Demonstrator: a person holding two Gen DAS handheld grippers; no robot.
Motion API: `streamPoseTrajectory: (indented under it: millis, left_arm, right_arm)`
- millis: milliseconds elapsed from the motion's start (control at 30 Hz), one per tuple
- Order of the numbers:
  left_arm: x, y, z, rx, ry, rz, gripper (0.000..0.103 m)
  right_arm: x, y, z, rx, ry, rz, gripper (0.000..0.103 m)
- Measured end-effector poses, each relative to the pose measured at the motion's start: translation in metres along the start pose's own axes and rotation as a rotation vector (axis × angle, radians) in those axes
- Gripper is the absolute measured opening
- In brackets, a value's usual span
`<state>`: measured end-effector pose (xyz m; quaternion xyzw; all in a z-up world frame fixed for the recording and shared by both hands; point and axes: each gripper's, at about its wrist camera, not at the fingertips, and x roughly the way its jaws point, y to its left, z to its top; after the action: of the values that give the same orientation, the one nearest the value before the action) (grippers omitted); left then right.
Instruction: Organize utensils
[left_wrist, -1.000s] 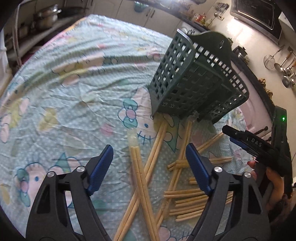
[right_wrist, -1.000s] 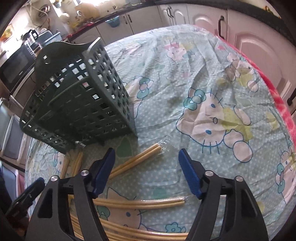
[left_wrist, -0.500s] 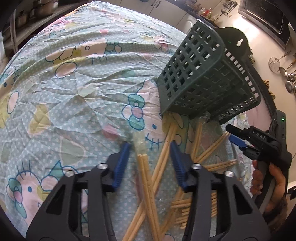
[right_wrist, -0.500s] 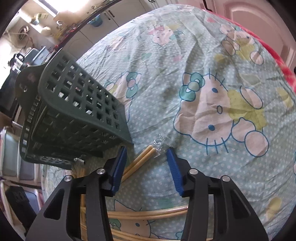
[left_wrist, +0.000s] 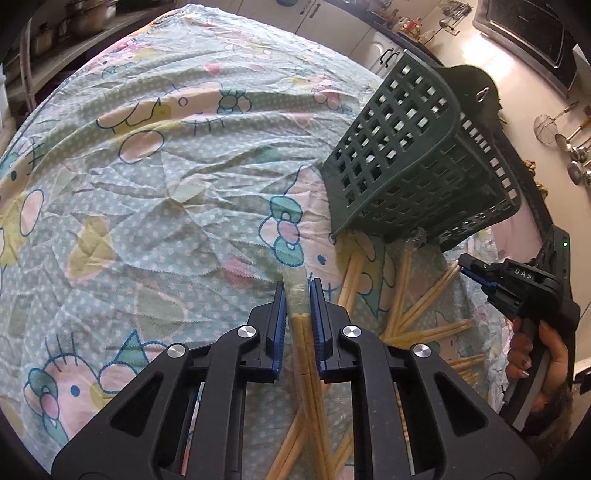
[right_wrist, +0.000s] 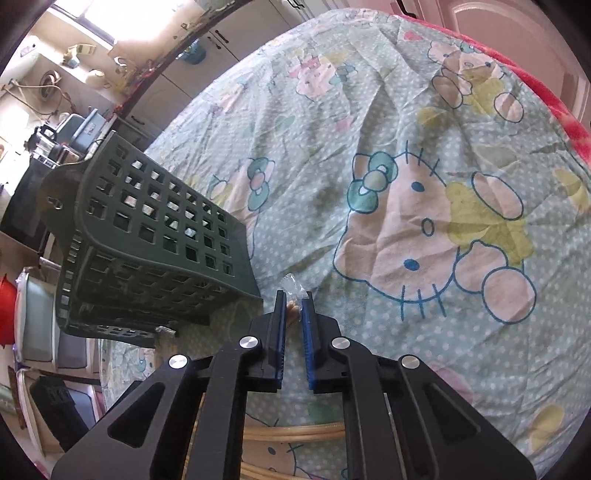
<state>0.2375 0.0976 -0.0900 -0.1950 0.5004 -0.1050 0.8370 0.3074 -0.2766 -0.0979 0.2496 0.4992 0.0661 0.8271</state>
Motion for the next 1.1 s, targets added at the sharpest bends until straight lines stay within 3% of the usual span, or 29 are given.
streamPoseTrajectory:
  millis: [300,733,1100]
  left_arm:
    - [-0.04,-0.005,0.008,0.014,-0.092,-0.046,0.007]
    - [-0.087,-0.053,0.016,0.085,-0.224,-0.109,0.007]
    - [-0.12,-0.096,0.028,0.168,-0.332,-0.141,0.003]
  right_arm:
    - [-0.04,0.014,-0.01,-0.088,-0.073,0.063,0.006]
    - [-0.12,0.066,-0.043,-0.428,-0.236,0.129,0.004]
    - [-0.144,0.118,-0.056,-0.62,-0.308,0.145,0.003]
